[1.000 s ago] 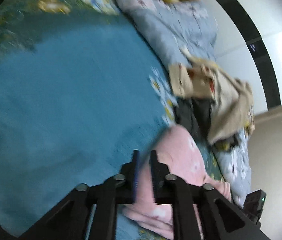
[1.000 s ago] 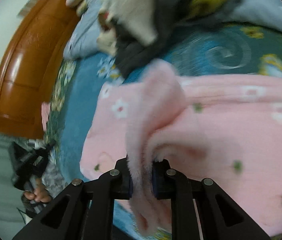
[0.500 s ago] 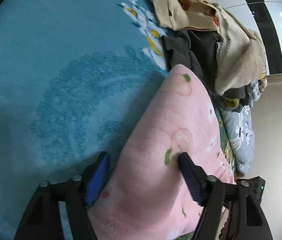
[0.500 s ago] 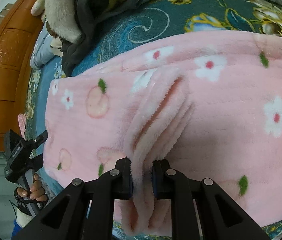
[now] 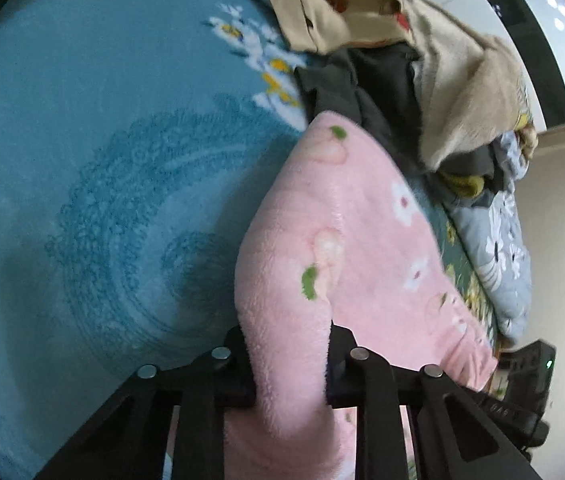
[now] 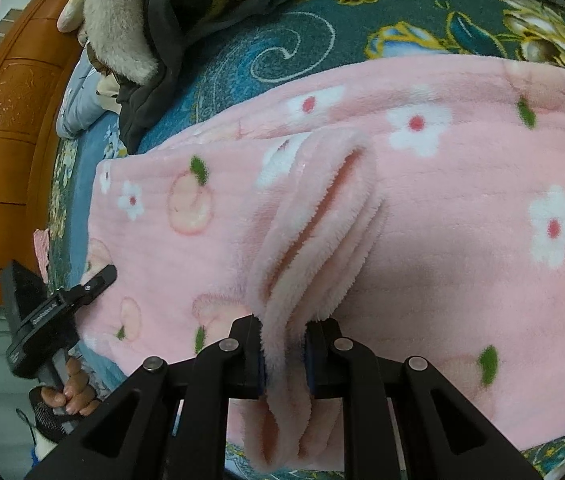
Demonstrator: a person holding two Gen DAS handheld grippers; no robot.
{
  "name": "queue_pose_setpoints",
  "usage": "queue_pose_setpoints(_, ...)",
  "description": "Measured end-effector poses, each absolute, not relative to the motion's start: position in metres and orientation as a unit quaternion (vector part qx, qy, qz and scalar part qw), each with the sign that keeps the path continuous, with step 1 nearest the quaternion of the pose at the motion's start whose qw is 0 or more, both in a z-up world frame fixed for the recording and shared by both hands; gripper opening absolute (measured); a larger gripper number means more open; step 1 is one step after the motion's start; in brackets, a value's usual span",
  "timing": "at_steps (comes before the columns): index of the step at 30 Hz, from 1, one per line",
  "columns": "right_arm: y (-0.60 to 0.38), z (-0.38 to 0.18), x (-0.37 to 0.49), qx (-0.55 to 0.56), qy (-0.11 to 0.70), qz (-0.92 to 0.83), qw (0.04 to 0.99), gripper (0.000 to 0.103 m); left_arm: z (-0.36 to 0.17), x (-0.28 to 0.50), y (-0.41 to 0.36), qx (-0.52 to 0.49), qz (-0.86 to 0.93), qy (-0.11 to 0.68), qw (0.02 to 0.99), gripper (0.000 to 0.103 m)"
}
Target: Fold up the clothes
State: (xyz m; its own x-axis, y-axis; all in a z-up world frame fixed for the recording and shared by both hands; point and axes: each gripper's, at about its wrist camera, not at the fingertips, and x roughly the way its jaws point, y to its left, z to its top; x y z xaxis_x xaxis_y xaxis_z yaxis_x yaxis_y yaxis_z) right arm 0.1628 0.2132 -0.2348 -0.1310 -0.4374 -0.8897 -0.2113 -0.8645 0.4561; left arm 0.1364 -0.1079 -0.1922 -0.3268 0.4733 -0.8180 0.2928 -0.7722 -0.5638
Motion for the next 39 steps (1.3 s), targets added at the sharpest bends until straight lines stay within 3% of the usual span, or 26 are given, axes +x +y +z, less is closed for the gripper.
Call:
queue_pose_setpoints(9, 0.168, -0.201, 0.15, 0.637, -0.223, -0.727, 0.127, 0.015, -0.146, 0.14, -0.159, -0.529, 0.775, -0.339, 0.064, 0.021)
queue_pose_setpoints(16, 0.076, -0.177, 0.112, 0.606, -0.227, -0.725, 0.238, 0.015, -0.104, 0.148, -0.273, -0.479, 0.819, -0.314, -0.013, 0.021)
queue_pose_setpoints(19, 0.037, -0.178, 0.106, 0.598, -0.222, -0.716, 0.284, 0.015, -0.114, 0.158, -0.313, -0.492, 0.817, -0.296, -0.054, 0.023)
queue_pose_setpoints(22, 0.001, -0.214, 0.103, 0.628, -0.196, -0.698, 0.283, 0.015, -0.151, 0.169, -0.338, -0.525, 0.785, -0.32, -0.074, 0.025)
queue_pose_setpoints(26, -0.013, -0.253, 0.108, 0.665, -0.188, -0.674, 0.259, 0.015, -0.19, 0.188, -0.351, -0.543, 0.75, -0.364, -0.099, 0.034)
queue_pose_setpoints(31, 0.003, -0.257, 0.112, 0.664, -0.226, -0.666, 0.255, 0.022, -0.186, 0.216, -0.371, -0.517, 0.728, -0.431, -0.134, 0.052)
queue_pose_setpoints(34, 0.021, -0.242, 0.114, 0.652, -0.222, -0.679, 0.252, 0.039, -0.162, 0.228, -0.365, -0.501, 0.747, -0.406, -0.161, 0.056)
queue_pose_setpoints(39, 0.092, -0.204, 0.135, 0.627, -0.223, -0.716, 0.208, 0.043, -0.134, 0.208, -0.265, -0.517, 0.799, -0.301, -0.064, 0.063)
